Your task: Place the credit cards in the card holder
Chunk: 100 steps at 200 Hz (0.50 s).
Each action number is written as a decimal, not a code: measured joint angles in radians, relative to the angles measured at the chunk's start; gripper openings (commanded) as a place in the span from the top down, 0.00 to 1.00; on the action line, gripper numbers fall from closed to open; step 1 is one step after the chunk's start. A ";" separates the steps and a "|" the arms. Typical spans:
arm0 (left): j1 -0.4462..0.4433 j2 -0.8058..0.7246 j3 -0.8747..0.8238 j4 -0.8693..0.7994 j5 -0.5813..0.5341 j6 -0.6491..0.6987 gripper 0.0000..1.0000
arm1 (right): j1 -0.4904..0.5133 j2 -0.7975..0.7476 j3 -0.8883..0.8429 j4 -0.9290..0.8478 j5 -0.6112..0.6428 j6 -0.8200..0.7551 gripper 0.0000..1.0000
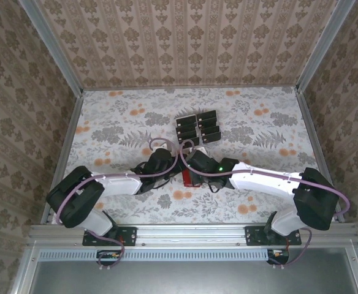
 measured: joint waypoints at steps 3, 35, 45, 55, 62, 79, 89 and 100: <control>-0.001 0.003 -0.001 0.009 0.001 0.007 0.91 | -0.001 0.000 -0.001 0.002 0.000 0.000 1.00; -0.001 0.017 -0.005 0.074 0.013 -0.003 1.00 | -0.019 -0.019 -0.051 0.046 -0.015 0.009 1.00; 0.000 0.018 -0.009 0.078 0.013 -0.002 1.00 | -0.030 -0.036 -0.076 0.058 -0.014 0.012 1.00; 0.002 0.018 -0.017 0.080 0.013 0.003 1.00 | -0.053 -0.060 -0.111 0.065 -0.015 0.018 1.00; 0.007 0.018 -0.024 0.080 0.013 0.006 1.00 | -0.071 -0.078 -0.137 0.065 -0.016 0.026 1.00; 0.013 0.018 -0.034 0.080 0.018 0.010 1.00 | -0.106 -0.107 -0.186 0.066 -0.022 0.038 1.00; 0.015 0.018 -0.034 0.082 0.024 0.013 1.00 | -0.115 -0.114 -0.200 0.067 -0.027 0.046 1.00; 0.017 0.018 -0.034 0.085 0.031 0.017 1.00 | -0.117 -0.119 -0.208 0.075 -0.039 0.053 1.00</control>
